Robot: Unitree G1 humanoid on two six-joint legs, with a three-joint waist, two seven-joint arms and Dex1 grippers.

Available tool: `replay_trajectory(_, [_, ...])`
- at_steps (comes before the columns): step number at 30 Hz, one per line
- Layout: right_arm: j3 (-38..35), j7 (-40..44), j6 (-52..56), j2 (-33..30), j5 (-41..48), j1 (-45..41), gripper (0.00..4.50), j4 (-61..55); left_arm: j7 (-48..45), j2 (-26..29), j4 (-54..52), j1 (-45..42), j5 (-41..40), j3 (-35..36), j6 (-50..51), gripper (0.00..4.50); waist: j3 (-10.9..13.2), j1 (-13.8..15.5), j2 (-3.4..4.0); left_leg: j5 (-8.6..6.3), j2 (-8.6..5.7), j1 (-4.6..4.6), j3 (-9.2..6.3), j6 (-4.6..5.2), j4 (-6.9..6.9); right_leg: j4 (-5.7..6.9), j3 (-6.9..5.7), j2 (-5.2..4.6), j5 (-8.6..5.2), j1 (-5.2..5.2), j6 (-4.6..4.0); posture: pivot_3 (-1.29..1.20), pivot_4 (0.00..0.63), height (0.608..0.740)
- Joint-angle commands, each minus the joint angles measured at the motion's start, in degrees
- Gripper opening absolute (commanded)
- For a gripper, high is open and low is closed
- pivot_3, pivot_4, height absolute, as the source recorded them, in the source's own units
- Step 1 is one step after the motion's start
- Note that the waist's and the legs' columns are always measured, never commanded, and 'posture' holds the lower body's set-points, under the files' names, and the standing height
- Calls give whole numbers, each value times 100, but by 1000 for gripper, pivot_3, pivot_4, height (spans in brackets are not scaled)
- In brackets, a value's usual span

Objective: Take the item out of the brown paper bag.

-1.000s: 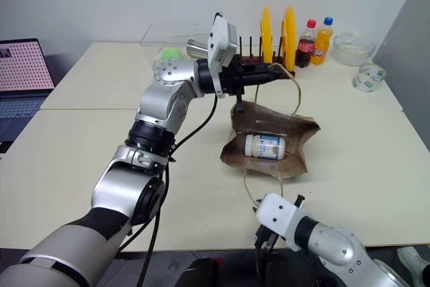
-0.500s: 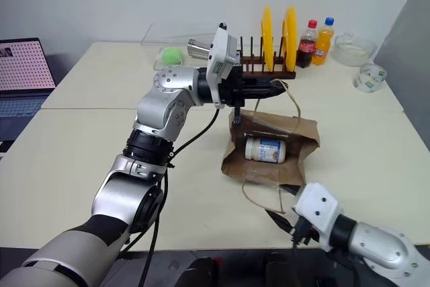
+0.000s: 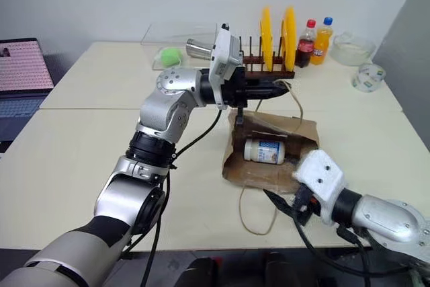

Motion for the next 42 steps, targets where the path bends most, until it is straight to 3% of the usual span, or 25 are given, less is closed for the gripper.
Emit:
replay_trajectory(1, [1156,-248,1316,708,-838,-1276,4462,112,39,-59,-135,-86,-84,22,-80,0,2,8,7,1,-3,-5,-5,-1,-1,-3,-1,-1,0,-2,0,0,150,740])
replay_trajectory(8, [2866,-423,3434,2081,-2256,-3169,4462,963,45,-100,-51,-108,-88,43,-139,0,-3,41,17,9,-7,-53,-12,-16,1,20,-2,-5,1,-60,-3,0,150,740])
replay_trajectory(20, [4615,389,3956,1830,-4184,-4059,4462,1645,36,-207,74,-123,-79,22,-246,0,-5,25,20,13,-16,-106,-5,-22,4,33,2,-15,2,-127,-4,0,150,740])
replay_trajectory(31, [4823,955,3754,2305,-5152,-3970,4462,2291,82,-179,196,-137,-47,65,-243,0,-7,-36,22,14,-16,-105,-5,-22,7,38,3,-14,4,-129,-5,0,150,740])
replay_trajectory(37, [4639,1265,3390,2179,-5570,-3621,3016,2071,149,-146,280,-154,-3,69,-318,0,-8,-56,22,14,-16,-104,-5,-22,9,39,3,-15,4,-128,-4,0,150,740])
replay_trajectory(42, [4221,1533,3108,1915,-5853,-3279,3015,1576,331,-98,406,-229,47,112,-330,0,-8,-48,22,14,-17,-106,-6,-23,8,38,3,-15,4,-128,-4,0,150,740])
